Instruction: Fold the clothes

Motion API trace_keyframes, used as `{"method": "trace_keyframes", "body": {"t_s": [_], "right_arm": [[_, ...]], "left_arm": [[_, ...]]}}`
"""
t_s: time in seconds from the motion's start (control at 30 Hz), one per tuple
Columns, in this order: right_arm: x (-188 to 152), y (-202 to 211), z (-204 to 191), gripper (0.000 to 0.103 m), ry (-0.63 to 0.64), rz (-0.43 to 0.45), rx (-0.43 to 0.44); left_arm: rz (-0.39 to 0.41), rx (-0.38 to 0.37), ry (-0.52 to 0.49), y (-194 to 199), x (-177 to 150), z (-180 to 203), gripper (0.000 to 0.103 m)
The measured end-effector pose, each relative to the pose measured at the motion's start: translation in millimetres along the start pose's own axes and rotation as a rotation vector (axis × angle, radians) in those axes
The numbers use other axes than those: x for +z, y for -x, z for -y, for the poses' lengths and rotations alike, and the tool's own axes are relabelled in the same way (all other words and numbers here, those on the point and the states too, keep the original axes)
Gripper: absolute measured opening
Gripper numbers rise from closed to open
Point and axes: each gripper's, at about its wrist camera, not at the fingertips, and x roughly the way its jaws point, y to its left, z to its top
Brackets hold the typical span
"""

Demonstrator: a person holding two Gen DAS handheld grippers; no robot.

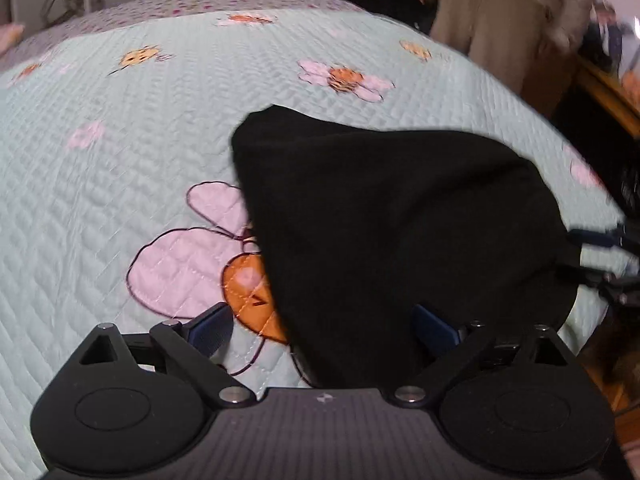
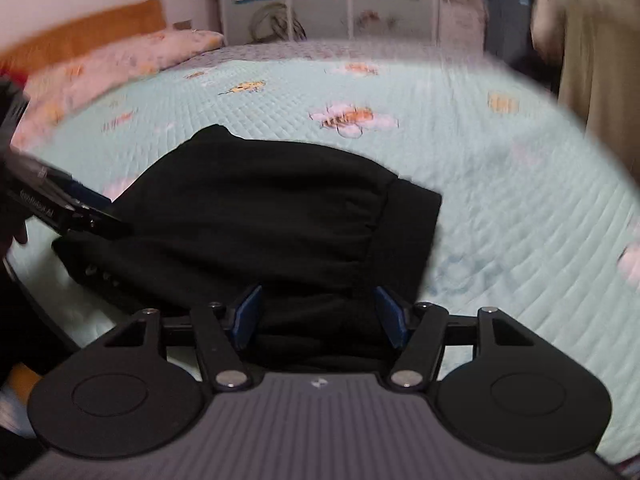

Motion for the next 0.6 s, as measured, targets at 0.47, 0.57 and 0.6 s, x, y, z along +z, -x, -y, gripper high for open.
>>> {"method": "trace_keyframes", "body": {"t_s": [0.47, 0.57, 0.6], "right_arm": [[37, -11, -46, 0.065, 0.026, 0.049, 0.153], [11, -33, -38, 0.065, 0.029, -0.061, 0.118], [7, -28, -35, 0.065, 0.025, -0.036, 0.129]], "left_arm": [[0.023, -0.055, -0.052, -63, 112, 22, 0.096], [-0.008, -0.014, -0.04, -91, 125, 8, 0.098], [0.0, -0.035, -0.036, -92, 127, 5, 0.101]]}}
